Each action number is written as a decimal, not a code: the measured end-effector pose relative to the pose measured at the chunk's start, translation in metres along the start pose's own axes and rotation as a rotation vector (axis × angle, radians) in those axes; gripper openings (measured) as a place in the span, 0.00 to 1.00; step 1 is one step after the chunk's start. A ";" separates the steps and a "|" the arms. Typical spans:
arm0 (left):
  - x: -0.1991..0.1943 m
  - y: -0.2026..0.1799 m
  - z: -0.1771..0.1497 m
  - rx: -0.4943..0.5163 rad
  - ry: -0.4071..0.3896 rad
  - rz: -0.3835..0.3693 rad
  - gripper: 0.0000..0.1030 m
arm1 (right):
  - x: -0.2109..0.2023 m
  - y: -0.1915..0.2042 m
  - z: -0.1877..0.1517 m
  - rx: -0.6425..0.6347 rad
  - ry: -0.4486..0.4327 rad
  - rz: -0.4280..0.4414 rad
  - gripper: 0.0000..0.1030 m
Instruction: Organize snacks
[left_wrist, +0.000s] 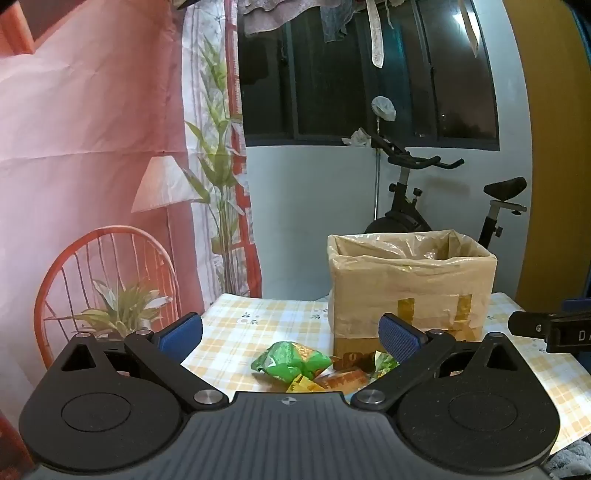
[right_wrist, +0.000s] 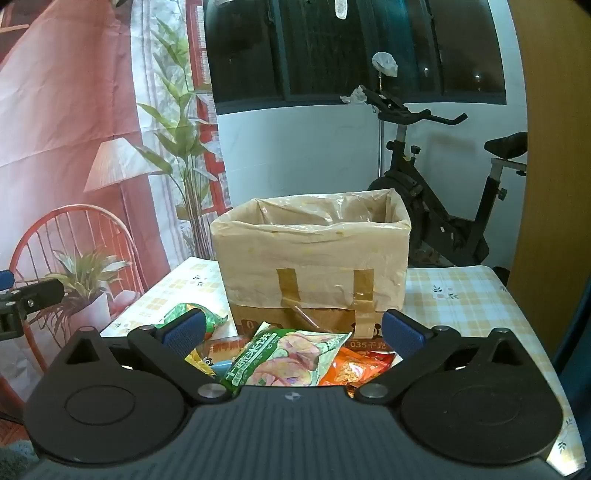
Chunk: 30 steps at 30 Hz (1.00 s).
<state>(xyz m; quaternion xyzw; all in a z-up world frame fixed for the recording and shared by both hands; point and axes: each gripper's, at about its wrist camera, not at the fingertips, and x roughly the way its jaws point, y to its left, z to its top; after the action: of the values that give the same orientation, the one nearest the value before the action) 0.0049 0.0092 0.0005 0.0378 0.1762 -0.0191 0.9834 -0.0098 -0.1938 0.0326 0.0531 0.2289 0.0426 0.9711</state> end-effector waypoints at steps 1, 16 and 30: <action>-0.004 -0.007 -0.001 0.028 -0.024 0.021 0.99 | 0.000 0.000 0.000 0.001 0.002 0.000 1.00; -0.006 -0.010 -0.006 0.033 -0.023 0.023 0.99 | -0.001 -0.001 -0.001 0.002 0.001 0.001 1.00; -0.005 -0.010 -0.006 0.030 -0.011 0.015 0.99 | -0.001 -0.003 -0.002 0.006 0.000 0.001 1.00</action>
<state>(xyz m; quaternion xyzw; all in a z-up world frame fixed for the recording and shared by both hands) -0.0026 -0.0001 -0.0038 0.0539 0.1703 -0.0146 0.9838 -0.0115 -0.1962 0.0307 0.0562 0.2291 0.0425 0.9708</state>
